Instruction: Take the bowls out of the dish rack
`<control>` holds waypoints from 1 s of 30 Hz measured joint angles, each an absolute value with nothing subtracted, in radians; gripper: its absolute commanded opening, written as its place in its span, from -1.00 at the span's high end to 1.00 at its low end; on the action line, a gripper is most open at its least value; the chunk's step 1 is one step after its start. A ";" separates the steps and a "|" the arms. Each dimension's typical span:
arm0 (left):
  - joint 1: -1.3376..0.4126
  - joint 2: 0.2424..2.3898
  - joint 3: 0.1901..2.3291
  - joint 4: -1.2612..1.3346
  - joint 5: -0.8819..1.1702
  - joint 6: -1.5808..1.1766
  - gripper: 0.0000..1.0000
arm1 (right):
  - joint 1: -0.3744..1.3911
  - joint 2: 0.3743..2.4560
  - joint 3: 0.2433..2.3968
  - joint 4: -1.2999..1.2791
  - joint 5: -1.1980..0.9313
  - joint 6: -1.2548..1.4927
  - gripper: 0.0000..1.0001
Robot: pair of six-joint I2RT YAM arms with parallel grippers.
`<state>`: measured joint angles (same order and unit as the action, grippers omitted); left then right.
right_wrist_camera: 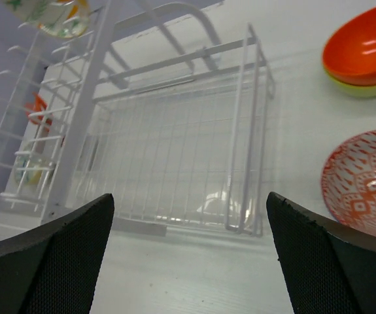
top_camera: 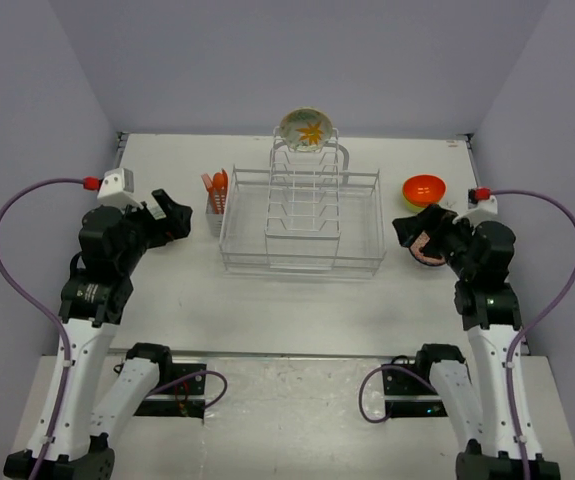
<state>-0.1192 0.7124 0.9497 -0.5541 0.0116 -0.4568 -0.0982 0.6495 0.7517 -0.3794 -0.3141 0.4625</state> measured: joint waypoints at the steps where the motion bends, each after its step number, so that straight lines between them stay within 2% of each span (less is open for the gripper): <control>1: -0.119 0.716 0.962 -0.547 0.012 -0.457 -1.00 | -0.057 0.663 0.765 -0.379 -0.316 0.450 -0.98; 5: -0.119 0.717 0.979 -0.540 -0.004 -0.450 -1.00 | 0.121 0.730 0.852 -0.391 -0.271 0.385 -0.97; 12: -0.119 0.683 0.951 -0.529 -0.046 -0.422 -1.00 | 0.335 0.843 1.038 -0.394 -0.104 0.267 -0.98; 19: -0.120 0.575 0.827 -0.522 -0.124 -0.407 -1.00 | 0.393 0.923 1.092 -0.387 -0.018 0.212 -0.98; 25: -0.120 0.559 0.794 -0.525 -0.166 -0.400 -1.00 | 0.395 0.933 1.114 -0.310 -0.071 0.223 -0.97; 30: -0.120 0.530 0.786 -0.523 -0.177 -0.400 -1.00 | 0.395 1.075 1.330 -0.319 -0.070 0.181 -0.97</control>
<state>-0.1196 0.5297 0.7856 -0.5228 -0.1772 -0.4000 0.3950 1.0752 1.3296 -0.3195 -0.0700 0.1810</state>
